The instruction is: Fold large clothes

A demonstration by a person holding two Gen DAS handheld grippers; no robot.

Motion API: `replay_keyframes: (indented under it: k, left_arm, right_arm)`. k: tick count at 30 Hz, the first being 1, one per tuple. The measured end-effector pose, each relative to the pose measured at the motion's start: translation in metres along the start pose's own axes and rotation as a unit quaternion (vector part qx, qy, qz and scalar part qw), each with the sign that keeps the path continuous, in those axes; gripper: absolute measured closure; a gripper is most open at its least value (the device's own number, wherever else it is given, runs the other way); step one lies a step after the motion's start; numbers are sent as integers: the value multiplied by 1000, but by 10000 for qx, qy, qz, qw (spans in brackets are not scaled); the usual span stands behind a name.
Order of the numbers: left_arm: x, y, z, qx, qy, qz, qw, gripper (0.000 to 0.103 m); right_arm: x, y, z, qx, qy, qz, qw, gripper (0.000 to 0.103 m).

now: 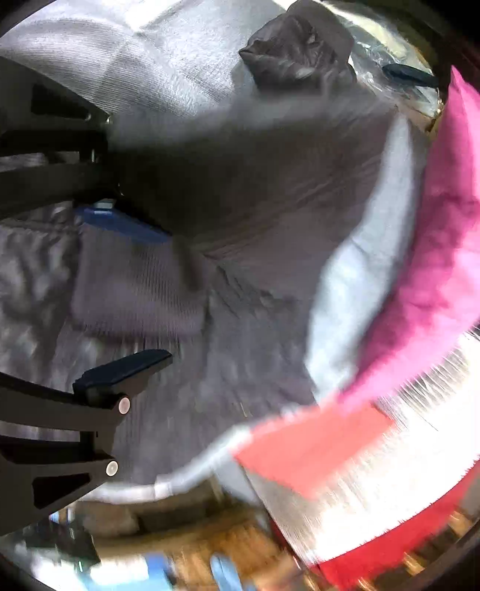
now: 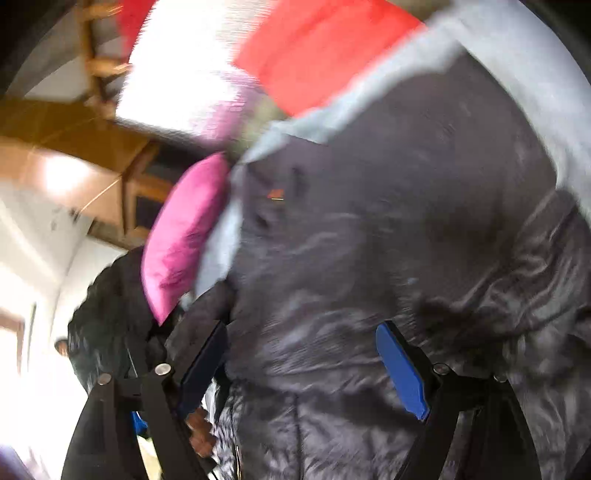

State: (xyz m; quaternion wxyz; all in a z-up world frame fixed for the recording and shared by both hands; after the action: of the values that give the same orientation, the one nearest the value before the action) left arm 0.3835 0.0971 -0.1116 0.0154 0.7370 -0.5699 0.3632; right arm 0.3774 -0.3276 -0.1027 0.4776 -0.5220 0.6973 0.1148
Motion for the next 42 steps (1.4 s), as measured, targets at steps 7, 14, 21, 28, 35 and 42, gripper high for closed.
replay_keyframes:
  k: [7,14,21,28,35,42]
  left_arm:
    - [-91,0,-86,592,1086,-1059,9867,23]
    - [-213,-17,-67,518,2149,-3390,9144,22]
    - [-226,-40,-46,575,2190,-3735,8996,24]
    - [-244,-58,-39,775,1470,-3488,9224,36]
    - [-245,-73,-36,765,561,-3188,9431,93]
    - [-150,-99,-136,1921,-531,-1403,9698,96]
  right_arm:
    - [-22,61,-27,-102,92,-821,9965,18]
    - [-9,109,-24,-311,118,-810,9962,18]
    - [-6,111,-21,-339,319,-822,9955,18]
    - [-9,114,-38,-243,325,-940,9947,18]
    - [-17,120,-37,-208,423,-1086,9930,18]
    - [-11,123,-53,-49,469,-1067,9932,18]
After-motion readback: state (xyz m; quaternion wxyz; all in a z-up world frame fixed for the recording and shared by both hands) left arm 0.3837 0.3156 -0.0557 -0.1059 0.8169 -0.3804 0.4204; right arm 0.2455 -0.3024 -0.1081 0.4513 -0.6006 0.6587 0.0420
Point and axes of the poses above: each gripper's, at about its wrist camera, not at the fingertips, and z roughly the way its jaws point, x to its right, y to its underside, the point moved 1 cm from there along z, roughly the way its jaws point, and after that the axes turned 5 degrees about -x, right-handed, at the moved point
